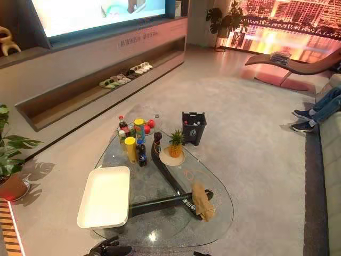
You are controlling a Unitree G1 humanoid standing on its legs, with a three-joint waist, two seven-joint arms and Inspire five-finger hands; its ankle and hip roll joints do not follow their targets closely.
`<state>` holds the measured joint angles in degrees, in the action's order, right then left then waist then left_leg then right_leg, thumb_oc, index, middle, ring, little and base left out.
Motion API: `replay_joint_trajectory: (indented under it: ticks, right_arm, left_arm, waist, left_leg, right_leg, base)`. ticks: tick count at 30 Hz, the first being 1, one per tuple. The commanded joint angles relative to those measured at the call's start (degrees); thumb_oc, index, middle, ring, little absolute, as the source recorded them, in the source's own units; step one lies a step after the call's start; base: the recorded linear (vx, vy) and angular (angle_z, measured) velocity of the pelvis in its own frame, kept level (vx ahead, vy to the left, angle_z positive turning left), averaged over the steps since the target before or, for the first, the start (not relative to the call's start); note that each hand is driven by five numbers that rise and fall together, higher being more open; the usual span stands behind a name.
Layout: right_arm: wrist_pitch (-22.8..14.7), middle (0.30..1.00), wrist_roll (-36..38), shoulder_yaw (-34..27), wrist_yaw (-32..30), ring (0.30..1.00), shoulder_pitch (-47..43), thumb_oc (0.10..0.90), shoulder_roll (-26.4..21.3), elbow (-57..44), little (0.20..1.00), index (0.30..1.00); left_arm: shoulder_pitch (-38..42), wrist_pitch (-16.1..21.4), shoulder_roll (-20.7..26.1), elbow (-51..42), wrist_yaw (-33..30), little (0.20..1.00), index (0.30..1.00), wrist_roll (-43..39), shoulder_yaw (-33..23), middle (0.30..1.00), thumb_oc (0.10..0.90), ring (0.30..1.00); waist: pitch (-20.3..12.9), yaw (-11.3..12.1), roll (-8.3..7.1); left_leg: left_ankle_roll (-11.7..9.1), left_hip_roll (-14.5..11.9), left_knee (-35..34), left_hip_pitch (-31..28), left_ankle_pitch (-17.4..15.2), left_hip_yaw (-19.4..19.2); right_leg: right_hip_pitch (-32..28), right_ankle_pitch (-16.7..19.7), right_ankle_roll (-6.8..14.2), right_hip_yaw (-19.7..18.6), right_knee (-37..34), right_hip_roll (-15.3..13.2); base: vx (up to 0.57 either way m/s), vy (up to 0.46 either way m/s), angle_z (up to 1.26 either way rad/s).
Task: Wipe the table with a cloth and put it in the basket.
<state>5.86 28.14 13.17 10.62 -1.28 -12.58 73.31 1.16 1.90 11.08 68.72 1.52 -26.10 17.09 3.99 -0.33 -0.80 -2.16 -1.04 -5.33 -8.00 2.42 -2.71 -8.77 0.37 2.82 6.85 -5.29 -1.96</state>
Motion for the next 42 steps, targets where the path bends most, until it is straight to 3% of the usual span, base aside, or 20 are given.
replay_joint_trajectory:
  ticks: [1, 22, 29, 35, 42]
  right_arm:
    - [0.7, 0.9, -0.1, 1.2, 0.6, 0.9, -2.9, 0.8, 1.4, 2.1, 0.9, 0.9]
    - [-0.2, 0.9, -0.4, 1.1, 1.5, 0.9, -2.6, 0.8, 1.3, 1.9, 0.9, 0.9]
    - [-9.2, 0.9, -5.4, 3.0, -0.4, 0.9, -3.9, 0.8, 0.5, -0.5, 0.9, 0.9]
    - [-11.2, 0.9, -5.1, 3.8, -1.4, 0.9, -5.0, 0.8, -0.3, -2.0, 0.9, 0.9]
    - [-16.5, 0.9, -2.9, 3.9, -3.5, 0.9, -6.1, 0.8, -2.5, -8.8, 0.9, 0.9]
  left_arm:
    - [3.2, 2.6, -2.7, 3.4, 0.4, 0.9, 0.9, 0.1, 0.2, 0.9, 0.8, 0.9]
    - [3.2, 3.4, -2.7, 3.8, 0.9, 0.9, 0.9, -0.1, -0.3, 0.9, 0.8, 0.9]
    - [3.6, 2.8, -2.4, 3.6, 0.9, 0.9, 0.9, 0.0, -0.3, 0.9, 0.8, 0.9]
    - [3.7, 2.8, -2.1, 3.6, 0.6, 0.9, 0.9, 0.5, 0.0, 0.9, 0.8, 0.9]
    - [2.6, 2.5, -0.7, 2.4, -0.3, 0.9, 0.9, 1.3, 0.4, 0.9, 0.8, 0.9]
  waist:
    - [1.6, -0.4, 0.01]
    - [2.0, -0.6, 0.13]
    - [2.3, -0.3, -0.18]
    - [2.7, 0.1, -0.48]
    - [3.9, 0.7, -1.12]
  left_leg:
    - [0.6, 1.7, 0.3, -1.3, -6.8, 0.6]
    - [0.6, 1.6, 0.3, -1.5, -6.7, 0.4]
    - [0.5, 1.5, 0.3, -1.4, -6.8, 0.5]
    - [0.5, 1.4, 0.3, -1.2, -6.8, 0.7]
    - [0.8, 1.2, 0.3, 0.0, -6.3, 0.7]
  right_leg:
    - [-0.6, -2.5, 3.1, 0.3, 0.3, -0.8]
    - [-0.9, -2.5, 2.9, 0.2, 0.3, -0.8]
    - [-0.8, -2.5, 3.0, 0.3, 0.3, -0.9]
    - [-0.6, -2.3, 3.1, 0.4, 0.3, -0.9]
    - [0.7, -1.8, 3.2, 0.2, 0.3, -1.2]
  base:
    - [0.08, 0.242, -0.46]
    - [0.0, -0.003, -0.02]
    - [0.0, 0.0, 0.0]
    - [0.01, -0.003, 0.0]
    - [0.02, -0.022, 0.0]
